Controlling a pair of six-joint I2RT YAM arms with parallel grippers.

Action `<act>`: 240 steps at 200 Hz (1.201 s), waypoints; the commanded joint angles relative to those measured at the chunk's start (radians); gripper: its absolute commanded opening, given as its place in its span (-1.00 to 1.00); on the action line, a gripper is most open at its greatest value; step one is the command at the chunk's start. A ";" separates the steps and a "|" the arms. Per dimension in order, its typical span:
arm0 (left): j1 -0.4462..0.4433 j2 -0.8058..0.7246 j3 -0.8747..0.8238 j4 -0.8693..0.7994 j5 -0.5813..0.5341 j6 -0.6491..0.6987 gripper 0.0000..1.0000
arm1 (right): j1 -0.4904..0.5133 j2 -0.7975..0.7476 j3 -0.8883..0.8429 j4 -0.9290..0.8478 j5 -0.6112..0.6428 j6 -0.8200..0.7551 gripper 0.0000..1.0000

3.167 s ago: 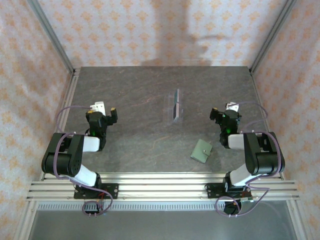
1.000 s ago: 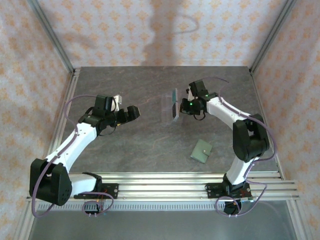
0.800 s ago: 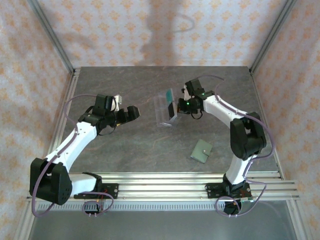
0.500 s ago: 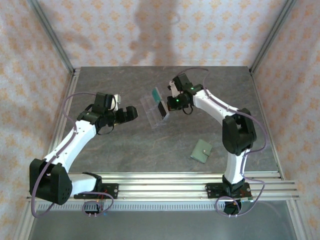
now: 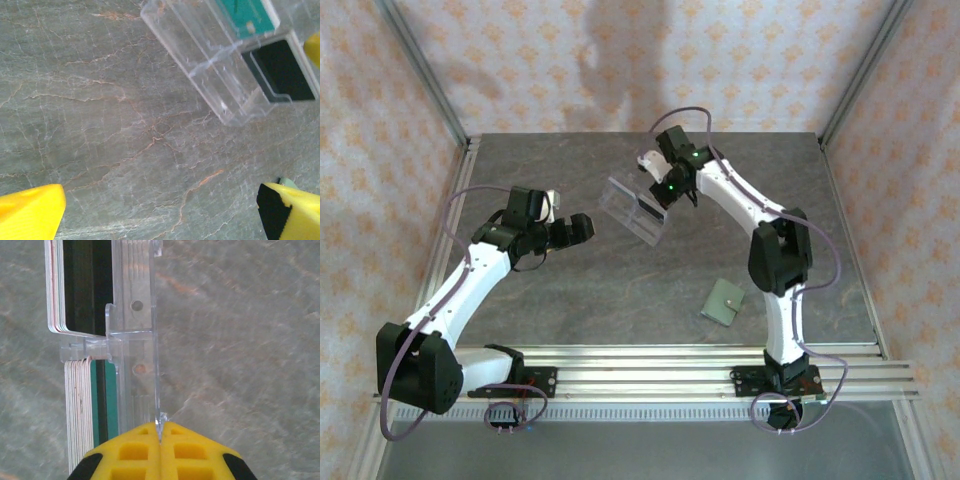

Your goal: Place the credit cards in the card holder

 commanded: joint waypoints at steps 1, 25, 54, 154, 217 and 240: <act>-0.006 -0.012 -0.038 0.037 0.025 -0.021 0.99 | -0.059 0.030 0.108 -0.064 0.009 0.006 -1.00; -0.007 -0.006 -0.042 0.030 0.039 -0.023 0.99 | -0.091 0.029 0.095 -0.021 -0.023 0.069 -1.00; -0.006 0.013 -0.061 0.071 0.067 -0.043 0.99 | -0.140 0.070 0.133 -0.031 -0.098 0.198 -1.00; -0.020 0.047 -0.056 0.089 0.097 -0.058 0.99 | -0.158 0.061 0.060 0.014 -0.086 0.392 -0.61; -0.047 0.060 -0.039 0.118 0.118 -0.050 0.99 | -0.166 -0.167 -0.109 0.027 0.007 0.466 -0.32; -0.085 0.063 -0.050 0.158 0.137 -0.050 0.99 | -0.176 -0.365 -0.376 0.127 0.019 0.563 -0.21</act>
